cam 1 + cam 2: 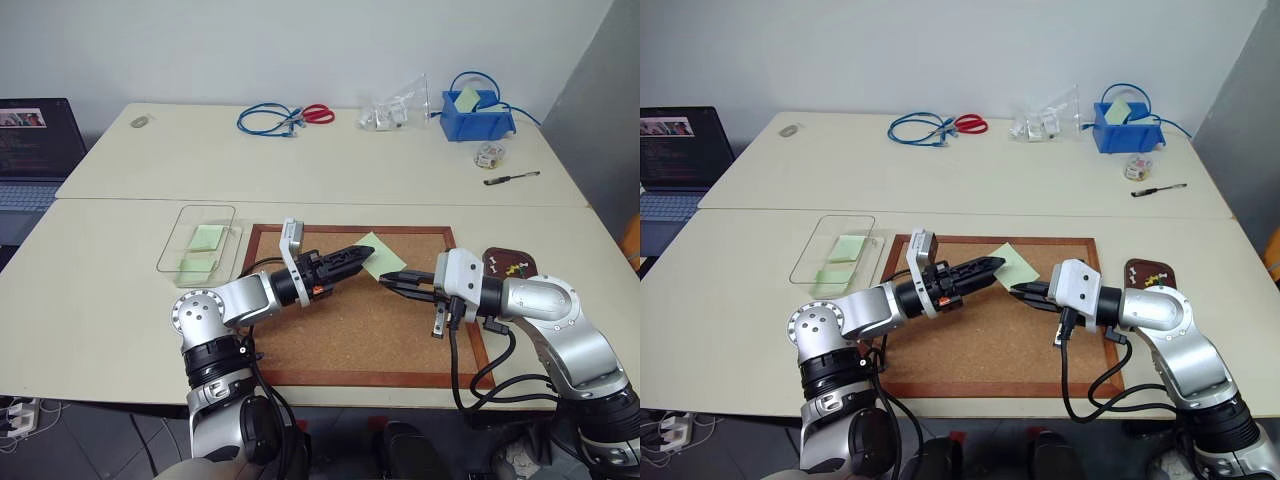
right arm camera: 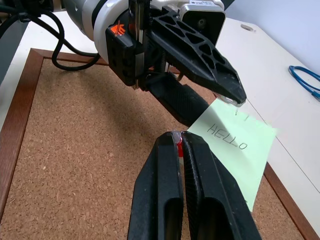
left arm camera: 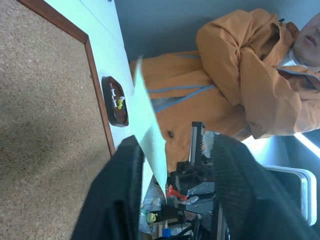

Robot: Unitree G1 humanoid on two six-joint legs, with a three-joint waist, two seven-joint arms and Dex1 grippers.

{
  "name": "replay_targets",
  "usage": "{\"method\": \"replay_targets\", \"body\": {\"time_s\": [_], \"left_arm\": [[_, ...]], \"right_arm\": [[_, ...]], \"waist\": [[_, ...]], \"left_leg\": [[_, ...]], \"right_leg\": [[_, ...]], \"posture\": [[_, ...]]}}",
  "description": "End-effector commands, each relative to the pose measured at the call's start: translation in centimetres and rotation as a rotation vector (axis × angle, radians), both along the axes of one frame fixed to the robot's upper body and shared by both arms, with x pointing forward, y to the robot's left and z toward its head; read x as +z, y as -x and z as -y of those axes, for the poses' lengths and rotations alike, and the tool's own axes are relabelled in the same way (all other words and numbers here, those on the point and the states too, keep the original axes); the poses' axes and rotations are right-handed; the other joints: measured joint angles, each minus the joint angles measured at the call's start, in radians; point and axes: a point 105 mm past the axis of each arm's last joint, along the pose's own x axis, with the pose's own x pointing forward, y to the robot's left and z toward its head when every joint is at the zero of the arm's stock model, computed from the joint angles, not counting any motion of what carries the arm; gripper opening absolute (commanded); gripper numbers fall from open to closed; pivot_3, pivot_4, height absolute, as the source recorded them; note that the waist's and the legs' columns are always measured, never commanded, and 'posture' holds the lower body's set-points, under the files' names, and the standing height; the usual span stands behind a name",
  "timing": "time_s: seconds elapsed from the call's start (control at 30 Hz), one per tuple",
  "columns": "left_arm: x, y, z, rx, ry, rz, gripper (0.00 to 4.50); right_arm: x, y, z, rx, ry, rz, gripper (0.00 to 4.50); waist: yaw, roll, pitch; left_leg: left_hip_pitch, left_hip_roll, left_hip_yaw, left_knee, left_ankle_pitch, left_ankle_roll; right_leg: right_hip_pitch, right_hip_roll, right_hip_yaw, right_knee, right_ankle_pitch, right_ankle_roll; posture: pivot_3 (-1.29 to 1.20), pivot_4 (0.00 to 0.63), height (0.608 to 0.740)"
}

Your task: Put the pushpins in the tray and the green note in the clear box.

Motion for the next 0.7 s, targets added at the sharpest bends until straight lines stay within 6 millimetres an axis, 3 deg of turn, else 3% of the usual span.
{"method": "replay_targets", "body": {"time_s": [0.03,0.23,0.7], "left_arm": [[0.9,0.1,0.2,-0.012,0.023,0.034,1.02],[0.8,0.1,0.0,-0.005,0.017,0.035,0.08],[0.0,-0.1,-0.1,0.007,-0.052,0.028,0.04]], "right_arm": [[1.0,0.4,-0.4,0.025,0.001,0.056,0.0],[1.0,0.3,-0.4,0.026,0.0,0.056,0.0],[2.5,0.3,0.1,0.013,-0.016,0.096,0.0]], "waist": [[0.0,0.0,0.0],[0.0,0.0,0.0],[0.001,0.0,0.0]], "left_leg": [[0.0,0.0,0.0,0.0,0.0,0.0],[0.0,0.0,0.0,0.0,0.0,0.0],[0.0,0.0,0.0,0.0,0.0,-0.001]], "right_leg": [[0.0,0.0,0.0,0.0,0.0,0.0],[0.0,0.0,0.0,0.0,0.0,0.0],[0.0,0.0,0.0,0.0,0.0,0.0]], "posture": [[0.0,0.15,0.74],[0.0,0.15,0.74],[0.0,0.15,0.74]]}}
